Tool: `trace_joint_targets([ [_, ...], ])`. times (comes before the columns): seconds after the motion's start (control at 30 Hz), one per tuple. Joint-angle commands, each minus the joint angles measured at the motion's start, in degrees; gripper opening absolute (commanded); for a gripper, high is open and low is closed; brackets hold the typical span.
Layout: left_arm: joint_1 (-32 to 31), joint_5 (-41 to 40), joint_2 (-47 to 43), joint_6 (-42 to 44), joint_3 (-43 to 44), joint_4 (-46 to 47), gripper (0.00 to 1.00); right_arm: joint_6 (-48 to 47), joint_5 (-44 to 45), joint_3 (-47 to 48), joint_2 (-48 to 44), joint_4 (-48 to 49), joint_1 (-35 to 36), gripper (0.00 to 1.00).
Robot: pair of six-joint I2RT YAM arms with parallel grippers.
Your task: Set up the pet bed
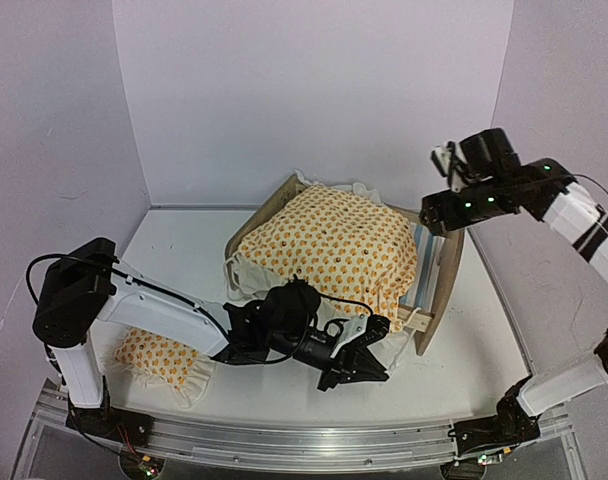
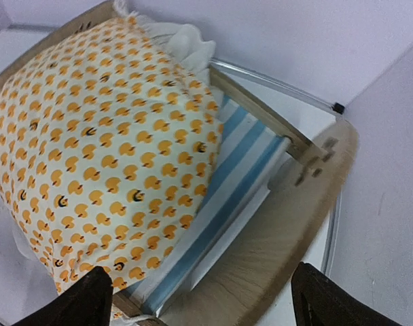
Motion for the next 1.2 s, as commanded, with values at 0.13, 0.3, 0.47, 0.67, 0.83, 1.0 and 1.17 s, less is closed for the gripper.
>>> trace_joint_targets([
  [0.13,0.05,-2.41,-4.29,-0.68,-1.51,1.14,0.0,-7.38,5.98,12.51,19.31,-3.05,10.56,0.98],
  [0.3,0.42,-2.47,-5.23,-0.66,-2.08,1.11,0.0,4.48,8.56,17.63,29.03,-2.79,10.29,0.98],
  [0.47,0.37,-1.69,-5.97,-1.74,-2.45,1.16,0.0,9.92,8.53,19.98,34.78,-3.71,6.23,0.98],
  [0.67,0.36,-2.87,-7.34,-1.24,-4.23,1.11,0.0,11.36,2.55,20.19,38.47,-1.56,2.85,0.93],
  [0.83,0.41,-4.67,-8.98,-0.69,-6.1,1.03,0.0,11.36,4.42,19.79,38.8,-0.15,2.82,0.37],
  [1.0,0.35,-8.89,-10.28,1.41,-9.43,-0.1,0.0,6.54,8.99,19.78,33.09,3.05,2.82,0.07],
  [1.17,0.37,-10.27,-11.12,3.22,-10.46,-4.83,0.0,-1.51,14.2,21.29,32.18,6.99,2.52,0.0],
])
